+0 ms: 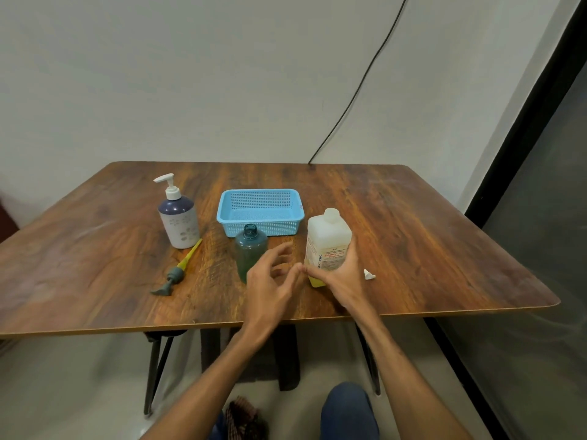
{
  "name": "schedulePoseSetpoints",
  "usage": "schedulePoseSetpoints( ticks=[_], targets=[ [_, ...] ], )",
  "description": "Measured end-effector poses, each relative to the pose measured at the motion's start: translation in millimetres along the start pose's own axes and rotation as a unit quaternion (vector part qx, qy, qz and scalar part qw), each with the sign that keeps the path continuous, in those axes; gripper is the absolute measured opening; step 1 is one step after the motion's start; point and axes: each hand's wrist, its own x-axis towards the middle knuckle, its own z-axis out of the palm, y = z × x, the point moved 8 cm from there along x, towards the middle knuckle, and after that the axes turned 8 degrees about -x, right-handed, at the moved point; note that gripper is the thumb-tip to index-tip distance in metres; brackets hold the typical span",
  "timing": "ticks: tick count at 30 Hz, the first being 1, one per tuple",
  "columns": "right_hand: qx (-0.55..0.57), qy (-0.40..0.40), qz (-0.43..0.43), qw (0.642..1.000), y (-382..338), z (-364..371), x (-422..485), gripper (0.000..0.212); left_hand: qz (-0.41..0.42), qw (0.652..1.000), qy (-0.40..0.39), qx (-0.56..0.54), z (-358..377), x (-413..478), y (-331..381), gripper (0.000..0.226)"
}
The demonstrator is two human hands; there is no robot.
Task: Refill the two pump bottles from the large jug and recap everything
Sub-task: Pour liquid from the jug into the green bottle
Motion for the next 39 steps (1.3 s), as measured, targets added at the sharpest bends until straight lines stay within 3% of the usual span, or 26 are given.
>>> schedulePoseSetpoints(
  ticks=[4,8,13,16,21,39],
  targets=[
    [-0.033,0.071,0.001,0.997,-1,-1,0,0.096,0.062,0.991,0.119,0.028,-48,-11,12,0.019],
    [-0.073,0.092,-0.012,0.993,-11,-2,-2,0.092,0.048,0.981,0.186,0.031,-75,-6,-5,0.036],
    [-0.116,0.085,-0.035,0.989,-32,6,-3,0.083,-0.028,0.992,0.114,0.04,-67,16,-40,0.083],
    [-0.124,0.071,-0.047,0.989,-38,14,-2,0.082,-0.064,0.996,0.052,0.023,-55,26,-52,0.098],
    [-0.188,0.049,-0.094,0.976,-58,21,4,0.089,-0.053,0.998,0.012,0.02,-49,34,-55,0.081],
    [-0.438,0.013,-0.166,0.884,-83,30,23,0.097,-0.014,1.0,0.023,-0.002,-53,41,-60,0.086]
  ],
)
